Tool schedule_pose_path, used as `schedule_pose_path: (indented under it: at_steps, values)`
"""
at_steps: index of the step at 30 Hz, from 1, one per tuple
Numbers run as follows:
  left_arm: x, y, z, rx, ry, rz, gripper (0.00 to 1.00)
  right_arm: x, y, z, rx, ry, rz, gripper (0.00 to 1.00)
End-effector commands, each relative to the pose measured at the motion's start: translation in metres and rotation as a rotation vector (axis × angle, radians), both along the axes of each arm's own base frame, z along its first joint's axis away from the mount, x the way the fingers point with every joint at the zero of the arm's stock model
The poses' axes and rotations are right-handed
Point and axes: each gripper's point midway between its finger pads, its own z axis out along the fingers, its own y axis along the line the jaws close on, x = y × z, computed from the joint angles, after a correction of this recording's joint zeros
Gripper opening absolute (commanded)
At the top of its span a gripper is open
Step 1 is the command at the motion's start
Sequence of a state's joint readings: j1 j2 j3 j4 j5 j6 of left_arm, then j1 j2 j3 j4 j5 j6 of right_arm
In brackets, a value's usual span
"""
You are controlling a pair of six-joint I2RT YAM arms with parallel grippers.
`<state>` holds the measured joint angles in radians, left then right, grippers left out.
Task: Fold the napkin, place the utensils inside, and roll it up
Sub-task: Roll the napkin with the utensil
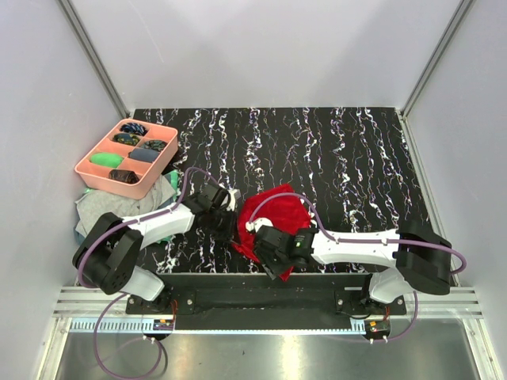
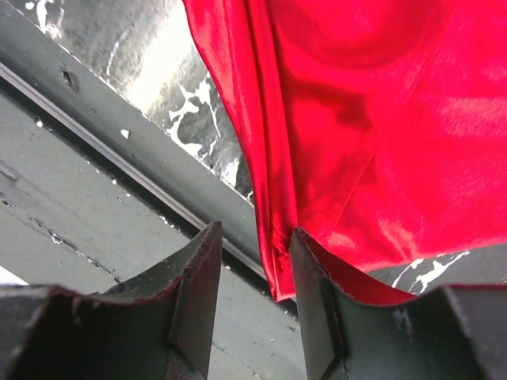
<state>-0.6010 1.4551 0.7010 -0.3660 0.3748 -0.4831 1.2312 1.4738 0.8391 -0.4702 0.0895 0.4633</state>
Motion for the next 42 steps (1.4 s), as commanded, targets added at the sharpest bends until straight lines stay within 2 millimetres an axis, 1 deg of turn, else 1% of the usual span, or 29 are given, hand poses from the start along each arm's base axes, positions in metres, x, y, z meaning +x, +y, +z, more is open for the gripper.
schedule_pose_path:
  at_steps: [1,6,8,12,18,21,22,23,24,25,27,29,32,37,38,42]
  values:
    - [0.006,0.008,0.000,0.036,-0.026,-0.010,0.00,-0.012,-0.011,-0.001,-0.026,0.038,-0.054,0.48]
    - [0.006,0.009,0.000,0.036,-0.027,-0.016,0.00,-0.013,-0.021,-0.003,-0.053,0.035,-0.099,0.49]
    - [0.007,0.009,0.001,0.034,-0.027,-0.015,0.00,-0.014,-0.026,-0.008,-0.076,0.044,-0.111,0.49]
    - [0.007,0.008,0.001,0.033,-0.029,-0.018,0.00,-0.015,-0.031,-0.014,-0.104,0.045,-0.104,0.49]
    - [0.006,0.009,0.000,0.034,-0.028,-0.023,0.00,-0.015,-0.027,-0.015,-0.123,0.051,-0.054,0.36]
    - [0.006,0.010,0.000,0.037,-0.026,-0.023,0.00,-0.019,-0.026,-0.015,-0.123,0.080,-0.032,0.28]
    - [0.005,0.010,0.000,0.038,-0.026,-0.024,0.00,-0.017,-0.027,-0.015,-0.119,0.087,-0.030,0.23]
    - [0.005,0.011,0.000,0.040,-0.025,-0.023,0.00,-0.016,-0.026,-0.014,-0.112,0.096,-0.030,0.22]
    - [0.005,0.011,0.000,0.039,-0.025,-0.025,0.00,-0.018,-0.025,-0.012,-0.102,0.118,-0.010,0.21]
    - [0.005,0.011,0.000,0.039,-0.024,-0.025,0.00,-0.013,-0.025,-0.010,-0.091,0.125,-0.021,0.19]
    - [0.004,0.010,0.001,0.037,-0.023,-0.028,0.00,-0.016,-0.020,-0.005,-0.054,0.175,0.017,0.17]
    - [0.004,0.011,0.000,0.040,-0.022,-0.032,0.00,-0.014,-0.019,0.002,-0.011,0.227,0.021,0.14]
    - [0.004,0.012,-0.002,0.048,-0.018,-0.031,0.00,-0.011,-0.020,0.007,0.038,0.298,0.029,0.11]
    - [0.004,0.014,-0.003,0.063,-0.016,-0.030,0.00,-0.013,-0.030,0.001,0.044,0.384,0.017,0.09]
    - [0.005,0.015,-0.003,0.067,-0.019,-0.031,0.00,-0.013,-0.035,-0.002,0.036,0.404,0.000,0.09]
    - [0.005,0.016,-0.005,0.081,-0.015,-0.030,0.00,-0.009,-0.045,-0.009,-0.001,0.413,-0.062,0.09]
